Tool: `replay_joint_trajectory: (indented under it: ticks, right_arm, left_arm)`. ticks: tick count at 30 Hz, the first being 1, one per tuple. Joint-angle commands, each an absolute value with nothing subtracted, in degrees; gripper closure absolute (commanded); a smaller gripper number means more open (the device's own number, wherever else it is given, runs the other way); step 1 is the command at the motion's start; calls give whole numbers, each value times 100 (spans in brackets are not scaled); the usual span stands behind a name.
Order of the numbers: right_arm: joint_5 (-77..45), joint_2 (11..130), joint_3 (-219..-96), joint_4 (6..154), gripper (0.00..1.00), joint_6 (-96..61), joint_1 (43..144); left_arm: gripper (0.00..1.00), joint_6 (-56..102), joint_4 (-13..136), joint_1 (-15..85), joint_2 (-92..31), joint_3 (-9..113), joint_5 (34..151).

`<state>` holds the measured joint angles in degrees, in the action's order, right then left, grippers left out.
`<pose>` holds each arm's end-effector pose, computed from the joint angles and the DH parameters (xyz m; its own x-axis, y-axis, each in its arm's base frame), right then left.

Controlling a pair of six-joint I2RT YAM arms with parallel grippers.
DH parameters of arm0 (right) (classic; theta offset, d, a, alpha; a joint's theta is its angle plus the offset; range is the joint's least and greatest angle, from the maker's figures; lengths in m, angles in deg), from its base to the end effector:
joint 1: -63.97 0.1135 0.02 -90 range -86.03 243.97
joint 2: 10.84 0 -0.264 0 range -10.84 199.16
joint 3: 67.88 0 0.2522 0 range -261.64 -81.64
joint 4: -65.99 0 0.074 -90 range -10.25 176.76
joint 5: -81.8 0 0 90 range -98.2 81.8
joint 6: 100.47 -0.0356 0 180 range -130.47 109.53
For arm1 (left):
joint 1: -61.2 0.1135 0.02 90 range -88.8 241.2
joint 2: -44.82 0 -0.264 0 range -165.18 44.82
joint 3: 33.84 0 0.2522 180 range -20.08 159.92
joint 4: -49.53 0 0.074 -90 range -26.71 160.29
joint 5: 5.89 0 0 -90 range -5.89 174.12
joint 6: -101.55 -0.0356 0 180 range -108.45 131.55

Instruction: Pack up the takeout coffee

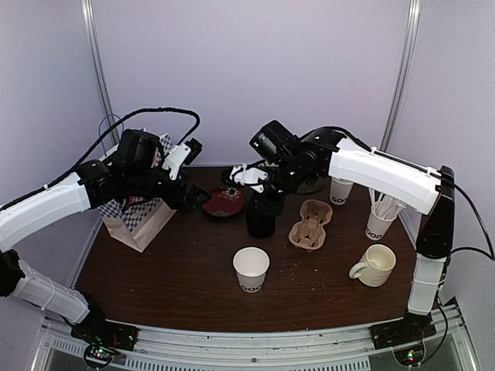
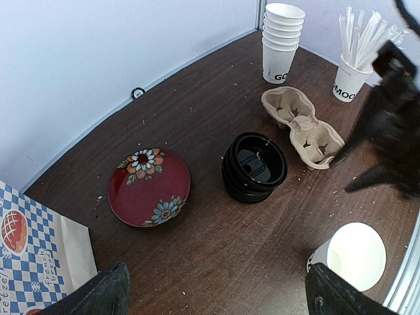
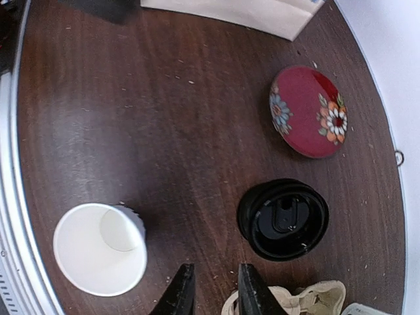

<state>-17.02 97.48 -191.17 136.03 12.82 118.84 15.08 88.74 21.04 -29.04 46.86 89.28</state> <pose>0.2310 0.3378 0.3398 -0.0938 -0.8123 -0.5756 -0.9753 0.1912 -0.1109 0.2192 -0.1891 0.3385 -0.4515 0.3008 -0.8400 0.6739 0.7320 -0.1002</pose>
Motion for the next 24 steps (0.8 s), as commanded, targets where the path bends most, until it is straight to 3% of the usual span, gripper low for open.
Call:
replay_joint_trajectory:
  ticks: [1,5,24]
  right_arm:
    - [-1385,10287,-19264,13708,72,868,11633]
    - [-1294,10576,-19362,13633,64,825,11471]
    - [-1277,11520,-19851,13680,60,700,11284]
  left_arm:
    - [3,1550,8716,2140,-2814,4812,8884]
    - [2,1567,8719,2139,-2823,4812,8843]
    - [2,1555,8797,2139,-2909,4856,8892]
